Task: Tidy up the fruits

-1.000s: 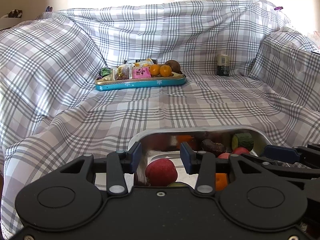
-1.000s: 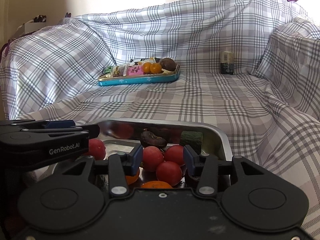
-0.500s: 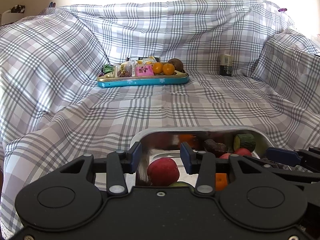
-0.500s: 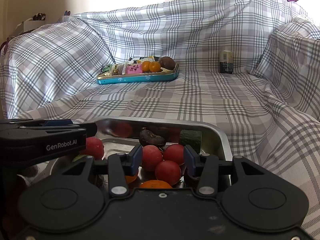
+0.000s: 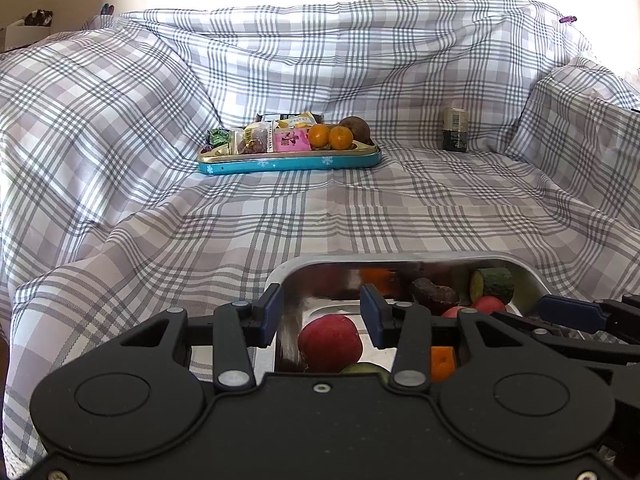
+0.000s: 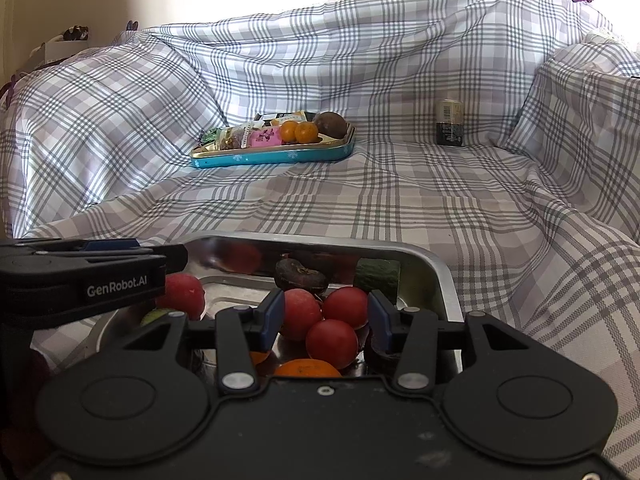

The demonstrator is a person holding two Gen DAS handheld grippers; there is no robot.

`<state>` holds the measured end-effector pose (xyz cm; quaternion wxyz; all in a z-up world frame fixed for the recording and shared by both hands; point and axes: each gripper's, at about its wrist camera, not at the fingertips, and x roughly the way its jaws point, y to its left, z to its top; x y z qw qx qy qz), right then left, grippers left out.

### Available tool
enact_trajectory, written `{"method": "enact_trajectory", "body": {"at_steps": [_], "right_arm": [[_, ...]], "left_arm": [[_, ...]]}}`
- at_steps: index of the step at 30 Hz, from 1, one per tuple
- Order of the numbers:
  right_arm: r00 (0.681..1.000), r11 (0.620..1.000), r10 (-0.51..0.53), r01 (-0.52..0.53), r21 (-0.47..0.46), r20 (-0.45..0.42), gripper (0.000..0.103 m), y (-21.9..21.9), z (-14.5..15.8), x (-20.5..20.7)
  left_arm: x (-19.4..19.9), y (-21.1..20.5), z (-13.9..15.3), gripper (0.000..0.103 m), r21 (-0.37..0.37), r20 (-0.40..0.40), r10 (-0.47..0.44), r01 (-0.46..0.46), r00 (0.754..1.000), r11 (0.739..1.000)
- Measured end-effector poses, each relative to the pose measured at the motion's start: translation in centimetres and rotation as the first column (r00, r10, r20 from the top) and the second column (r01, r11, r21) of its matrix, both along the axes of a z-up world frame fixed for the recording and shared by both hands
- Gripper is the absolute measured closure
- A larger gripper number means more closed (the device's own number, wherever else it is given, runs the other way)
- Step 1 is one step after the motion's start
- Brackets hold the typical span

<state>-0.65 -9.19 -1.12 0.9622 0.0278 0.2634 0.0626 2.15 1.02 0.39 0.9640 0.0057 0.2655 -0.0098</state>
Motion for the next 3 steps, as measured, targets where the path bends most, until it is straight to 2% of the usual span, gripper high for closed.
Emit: {"method": "enact_trajectory", "body": {"at_steps": [3], "right_arm": [[1.000,1.000,-0.007,0.007,-0.006,-0.006,0.054,0.07,-0.01,-0.06]], "left_arm": [[-0.10,0.04,0.07,0.052,0.000,0.002,0.002,-0.002,1.000,1.000]]}}
